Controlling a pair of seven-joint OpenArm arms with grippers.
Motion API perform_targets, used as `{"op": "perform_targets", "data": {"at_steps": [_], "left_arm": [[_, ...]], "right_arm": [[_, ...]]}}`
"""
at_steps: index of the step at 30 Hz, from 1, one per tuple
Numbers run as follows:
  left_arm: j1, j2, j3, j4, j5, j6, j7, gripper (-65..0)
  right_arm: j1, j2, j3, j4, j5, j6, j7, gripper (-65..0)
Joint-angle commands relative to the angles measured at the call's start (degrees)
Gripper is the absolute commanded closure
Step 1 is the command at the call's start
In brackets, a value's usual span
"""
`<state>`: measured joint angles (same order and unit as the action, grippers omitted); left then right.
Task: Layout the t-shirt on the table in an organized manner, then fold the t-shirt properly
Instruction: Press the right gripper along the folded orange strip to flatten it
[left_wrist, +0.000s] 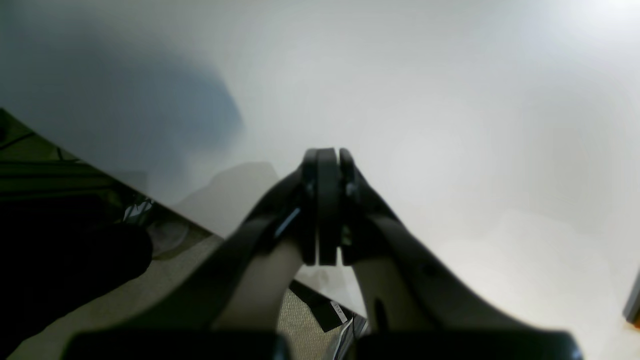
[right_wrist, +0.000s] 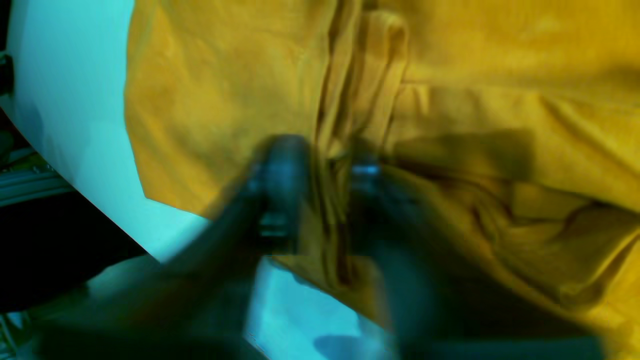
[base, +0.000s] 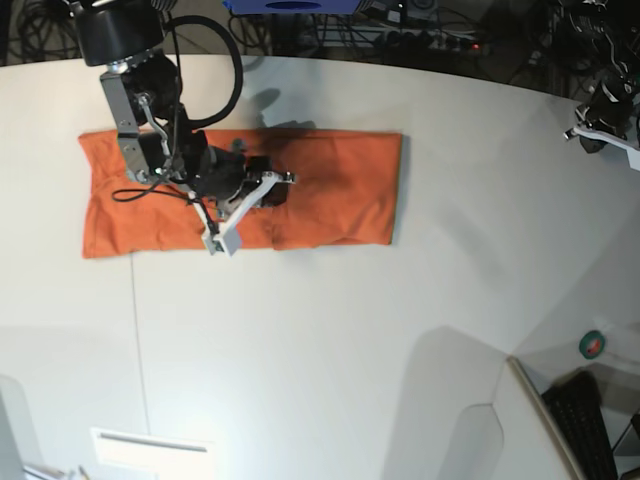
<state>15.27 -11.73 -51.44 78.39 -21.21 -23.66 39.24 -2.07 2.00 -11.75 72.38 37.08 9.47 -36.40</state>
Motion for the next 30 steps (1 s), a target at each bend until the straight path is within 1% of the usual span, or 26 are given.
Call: {"op": "perform_targets", "data": {"at_steps": [1,5,9,13,14,17,20,22,25,30], "left_arm": [[0.0,-1.1,-0.4,0.9,-0.6,-0.2,-1.1,0.0],[0.0,-1.1,-0.5,0.8,-0.6,-0.2,-1.2,0.0],[-0.1,-1.1,-0.5,0.7,-0.6,-0.2,-1.3,0.0],[-0.5,-1.4,-0.5,-2.7,-0.6,-0.2,-1.3,0.0],[-0.5,-1.4,-0.5,-3.3,-0.8,-0.2,-1.4,0.0],[-1.1,-1.4,-0.6,-4.1,-0.7,-0.2,-1.4,0.0],[-1.1,-1.4,-0.6,-4.0,-0.7,-0.2,-1.4,0.0],[-1.1,-1.4,-0.6,-4.0,-0.7,-0.2,-1.4,0.0],[-1.2,-1.4,-0.6,-4.0,-0.7,-0.2,-1.4,0.0],[-1.2,-1.4,-0.6,-4.0,-0.7,-0.2,-1.4,0.0]], "right_arm": [[0.7,-0.2,0.2,1.1,0.7,0.7,0.5,0.0],[-0.4,-0.4,0.4,1.3,0.8,0.2,-0.7,0.0],[-3.1,-0.4,0.5,7.7,0.8,-0.1,-2.0,0.0],[-4.5,-0.3,0.5,13.3,0.8,-3.6,-5.6,0.0],[-5.0,-0.3,0.5,14.3,0.8,-4.1,-6.2,0.0],[-6.1,-0.2,0.5,17.8,0.8,-5.4,-6.5,0.0],[-7.0,0.1,0.5,20.1,0.8,-7.9,-7.4,0.0],[-7.5,0.2,0.7,21.1,0.8,-8.7,-8.2,0.0],[-7.6,0.2,3.4,20.9,0.8,-8.8,-9.1,0.0],[-6.9,0.2,6.4,17.7,0.7,-8.8,-8.9,0.0]]}}
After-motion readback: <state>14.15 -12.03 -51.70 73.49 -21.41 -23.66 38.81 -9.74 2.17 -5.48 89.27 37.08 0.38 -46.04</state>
